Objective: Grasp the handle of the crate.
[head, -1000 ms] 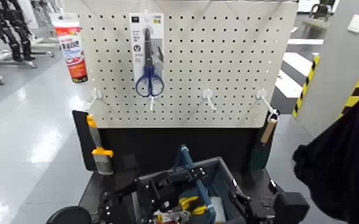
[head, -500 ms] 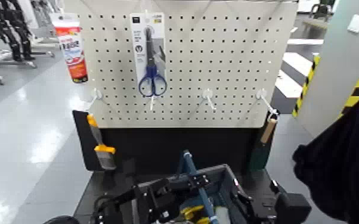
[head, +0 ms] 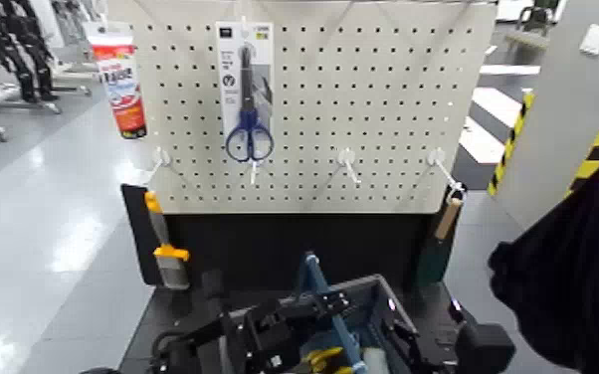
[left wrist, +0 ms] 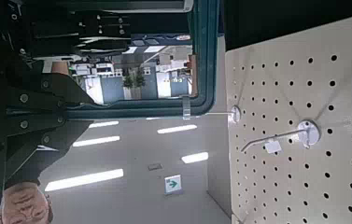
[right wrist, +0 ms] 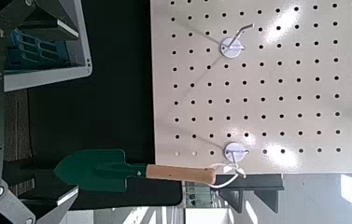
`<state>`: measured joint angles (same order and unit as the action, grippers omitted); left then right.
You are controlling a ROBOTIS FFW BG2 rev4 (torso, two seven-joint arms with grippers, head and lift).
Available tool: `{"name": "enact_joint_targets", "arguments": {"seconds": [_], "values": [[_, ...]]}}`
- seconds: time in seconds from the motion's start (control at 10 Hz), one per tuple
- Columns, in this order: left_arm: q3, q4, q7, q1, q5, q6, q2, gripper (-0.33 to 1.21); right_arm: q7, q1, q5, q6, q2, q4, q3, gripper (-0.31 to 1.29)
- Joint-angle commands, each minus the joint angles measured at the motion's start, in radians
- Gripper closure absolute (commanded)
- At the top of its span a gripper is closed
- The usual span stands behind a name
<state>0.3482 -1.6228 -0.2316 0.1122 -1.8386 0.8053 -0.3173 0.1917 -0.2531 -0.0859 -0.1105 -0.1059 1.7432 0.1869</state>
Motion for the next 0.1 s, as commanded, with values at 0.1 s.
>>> {"name": "enact_joint_targets", "arguments": {"seconds": [0.1], "values": [[0.0, 0.0, 0.0, -0.002, -0.001, 0.0, 0.001, 1.19, -0.001, 0.002, 0.003, 0.003, 0.002, -0.001, -0.003, 0.15]]}}
